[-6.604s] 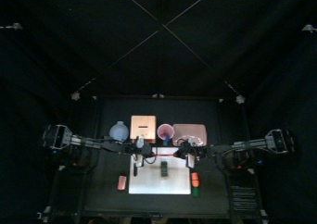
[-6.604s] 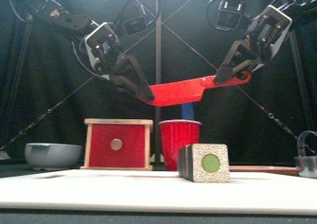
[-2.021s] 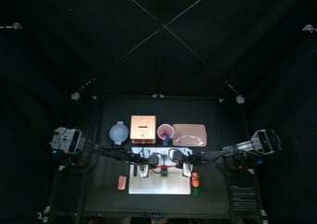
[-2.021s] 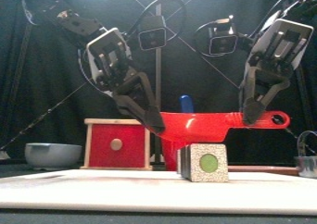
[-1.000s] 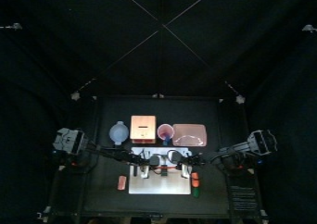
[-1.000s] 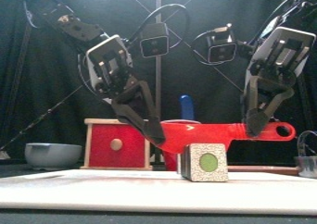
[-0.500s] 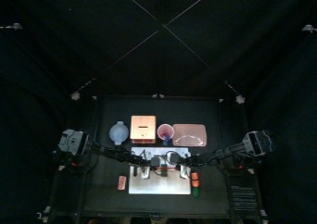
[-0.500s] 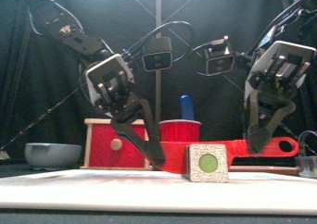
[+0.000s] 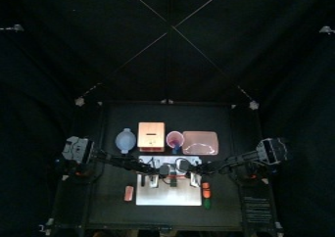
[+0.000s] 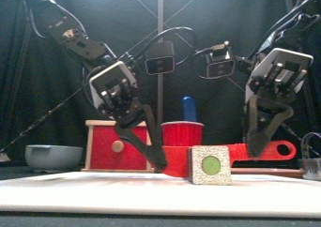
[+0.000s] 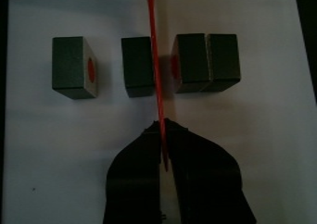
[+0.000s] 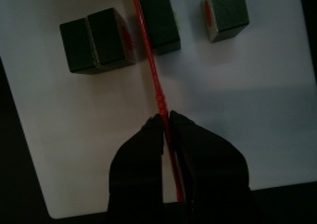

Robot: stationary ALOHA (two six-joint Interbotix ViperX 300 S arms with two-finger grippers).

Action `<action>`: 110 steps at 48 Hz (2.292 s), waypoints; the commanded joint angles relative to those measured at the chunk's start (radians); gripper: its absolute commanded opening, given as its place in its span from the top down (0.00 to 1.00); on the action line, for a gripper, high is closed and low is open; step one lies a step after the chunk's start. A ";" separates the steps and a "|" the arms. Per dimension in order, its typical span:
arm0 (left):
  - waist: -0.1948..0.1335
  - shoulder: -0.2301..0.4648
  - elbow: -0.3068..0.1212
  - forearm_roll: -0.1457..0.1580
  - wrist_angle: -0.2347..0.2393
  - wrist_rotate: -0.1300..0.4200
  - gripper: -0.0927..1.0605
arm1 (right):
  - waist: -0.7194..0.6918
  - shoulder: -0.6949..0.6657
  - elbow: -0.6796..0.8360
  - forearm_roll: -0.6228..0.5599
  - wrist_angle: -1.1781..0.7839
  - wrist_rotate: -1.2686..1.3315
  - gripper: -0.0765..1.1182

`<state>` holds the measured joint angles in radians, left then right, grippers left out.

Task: Place sushi on board then cut the sushi with the knife then place the pieces on the plate
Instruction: Cut the sushi into 4 pieces

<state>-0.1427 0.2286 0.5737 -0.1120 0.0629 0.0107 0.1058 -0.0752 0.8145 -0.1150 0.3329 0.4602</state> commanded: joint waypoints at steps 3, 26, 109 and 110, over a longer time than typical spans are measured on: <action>0.000 -0.009 -0.009 0.014 0.005 0.002 0.56 | -0.026 -0.025 -0.006 -0.005 0.012 0.002 0.71; -0.005 -0.110 -0.005 0.017 0.008 0.000 0.56 | -0.009 -0.121 -0.046 0.003 0.095 0.009 0.71; -0.063 -0.064 -0.006 -0.054 0.026 -0.002 0.56 | 0.091 -0.080 -0.041 0.101 0.060 0.011 0.71; -0.064 -0.063 -0.006 -0.052 0.026 -0.002 0.56 | 0.091 -0.080 -0.041 0.101 0.060 0.011 0.71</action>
<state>-0.2025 0.1626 0.5722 -0.1641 0.0844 0.0077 0.1994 -0.1473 0.7823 -0.0153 0.3896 0.4663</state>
